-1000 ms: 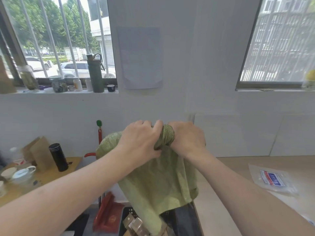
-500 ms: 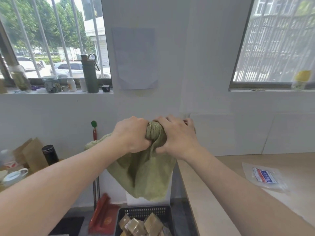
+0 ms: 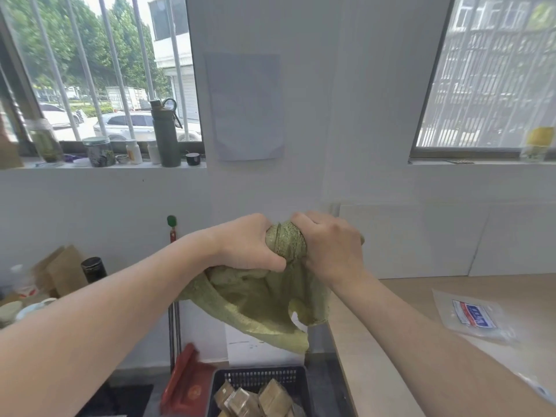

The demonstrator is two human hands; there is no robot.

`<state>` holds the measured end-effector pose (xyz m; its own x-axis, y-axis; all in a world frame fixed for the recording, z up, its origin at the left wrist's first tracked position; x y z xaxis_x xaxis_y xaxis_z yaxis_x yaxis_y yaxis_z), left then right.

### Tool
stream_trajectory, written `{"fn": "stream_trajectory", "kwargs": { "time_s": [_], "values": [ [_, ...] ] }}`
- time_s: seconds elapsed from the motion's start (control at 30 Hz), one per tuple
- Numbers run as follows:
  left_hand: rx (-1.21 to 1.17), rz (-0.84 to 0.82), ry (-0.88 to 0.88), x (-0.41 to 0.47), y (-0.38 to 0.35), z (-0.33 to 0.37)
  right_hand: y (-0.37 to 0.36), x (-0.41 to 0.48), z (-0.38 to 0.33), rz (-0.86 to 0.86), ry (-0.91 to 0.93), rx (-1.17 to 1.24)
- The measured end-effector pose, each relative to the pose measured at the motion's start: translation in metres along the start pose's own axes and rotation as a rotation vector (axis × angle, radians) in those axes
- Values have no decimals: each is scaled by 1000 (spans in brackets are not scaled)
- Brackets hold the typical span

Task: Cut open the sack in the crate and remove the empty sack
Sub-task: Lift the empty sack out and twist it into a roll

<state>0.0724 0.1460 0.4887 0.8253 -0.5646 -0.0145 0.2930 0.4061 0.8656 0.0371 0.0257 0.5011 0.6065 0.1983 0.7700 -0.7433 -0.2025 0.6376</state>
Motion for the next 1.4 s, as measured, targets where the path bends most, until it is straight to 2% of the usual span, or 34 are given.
{"fn": "stream_trajectory", "kwargs": {
  "time_s": [0.13,0.2,0.27,0.33,0.43,0.57,0.63,0.7,0.8,0.9,1.1,1.27,1.4],
  "values": [
    [414,251,-133,-11,9,5,-11,3,-1,-168,-60,29],
    [739,448,-202,-19,10,12,-17,5,3,-237,-147,76],
    [966,657,-217,-25,9,17,-21,6,7,-278,-251,140],
    [1041,769,-176,-29,9,15,-24,8,10,-332,-348,208],
    [1047,814,-173,-28,12,7,-32,8,9,-455,-403,269],
    [996,747,-204,-20,19,3,-39,5,5,-492,-372,267],
    [979,679,-178,-16,19,5,-36,5,6,-448,-338,250],
    [923,582,-79,-11,21,3,-28,8,4,-364,-263,224],
    [720,572,-4,-11,31,0,-12,11,-4,-185,-79,5],
    [462,534,67,-8,38,-11,-4,10,-11,-110,-6,-108],
    [268,392,141,-5,39,-20,0,8,-20,-111,18,-126],
    [-156,149,139,-11,22,-18,13,15,-23,-8,31,-149],
    [-191,36,134,-19,16,-12,9,18,-24,19,45,-154]
  ]
}}
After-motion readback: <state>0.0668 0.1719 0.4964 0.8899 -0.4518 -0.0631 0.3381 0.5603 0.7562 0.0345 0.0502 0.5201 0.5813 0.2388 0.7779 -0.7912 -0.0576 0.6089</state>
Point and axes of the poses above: each hand's wrist, its own x-axis towards the middle knuckle, its own y-axis out of the back of the hand, z = x × y, the point moved 8 cm from there along x, towards the middle knuckle, and after that the axes turned 6 degrees about x, right-handed, at the moved point
